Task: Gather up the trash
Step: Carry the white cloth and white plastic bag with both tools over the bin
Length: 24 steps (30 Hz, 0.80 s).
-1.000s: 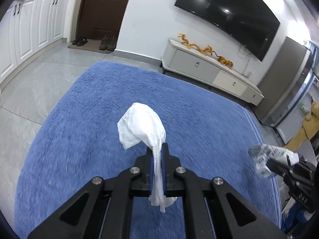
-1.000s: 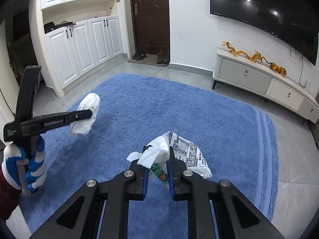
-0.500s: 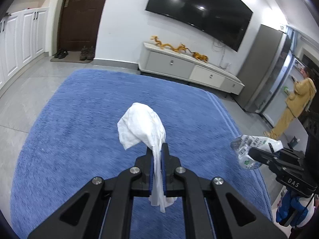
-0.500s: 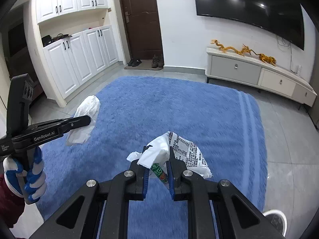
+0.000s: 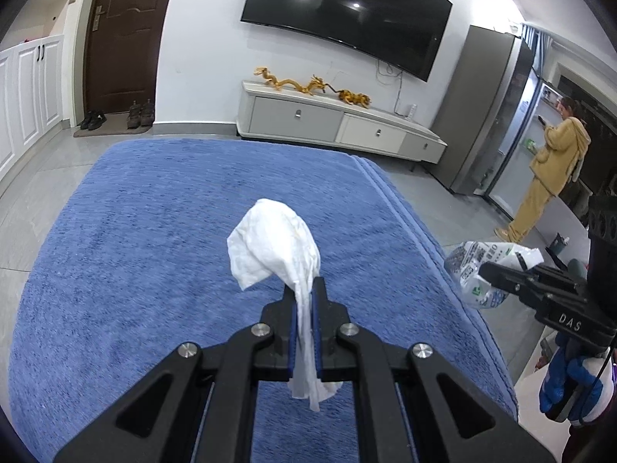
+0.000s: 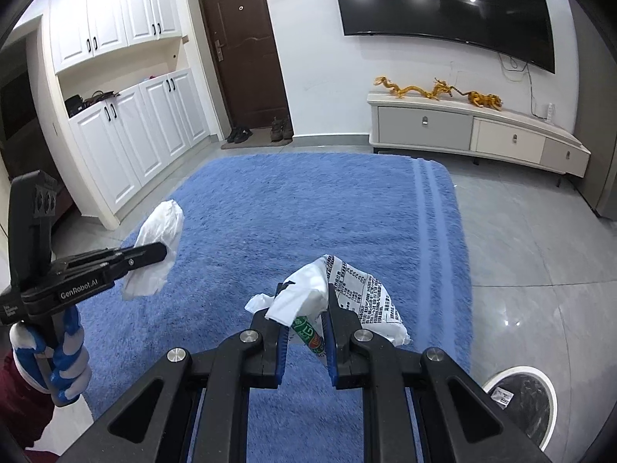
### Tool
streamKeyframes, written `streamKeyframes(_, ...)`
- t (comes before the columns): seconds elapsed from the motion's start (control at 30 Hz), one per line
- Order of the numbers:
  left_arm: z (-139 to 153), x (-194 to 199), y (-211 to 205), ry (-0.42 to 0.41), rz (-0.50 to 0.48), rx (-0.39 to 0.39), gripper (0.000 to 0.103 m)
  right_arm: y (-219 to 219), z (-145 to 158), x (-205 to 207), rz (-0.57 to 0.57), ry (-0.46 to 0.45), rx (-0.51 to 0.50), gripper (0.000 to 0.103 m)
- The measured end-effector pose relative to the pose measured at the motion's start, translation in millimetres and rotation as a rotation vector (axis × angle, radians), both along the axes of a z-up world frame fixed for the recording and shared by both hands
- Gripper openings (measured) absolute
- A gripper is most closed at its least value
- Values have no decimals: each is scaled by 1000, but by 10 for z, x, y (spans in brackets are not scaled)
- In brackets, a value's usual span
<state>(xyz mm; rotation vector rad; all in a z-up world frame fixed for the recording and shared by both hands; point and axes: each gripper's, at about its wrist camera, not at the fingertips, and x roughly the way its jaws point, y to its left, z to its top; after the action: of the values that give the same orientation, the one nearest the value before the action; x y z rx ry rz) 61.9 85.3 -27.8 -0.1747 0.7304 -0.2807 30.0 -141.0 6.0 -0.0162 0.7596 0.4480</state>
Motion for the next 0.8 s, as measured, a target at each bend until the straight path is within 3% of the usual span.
streamKeyframes(0.8, 54, -65, -649, 21, -107, 70, 6, -717, 122, -361, -136, -35, 51, 15)
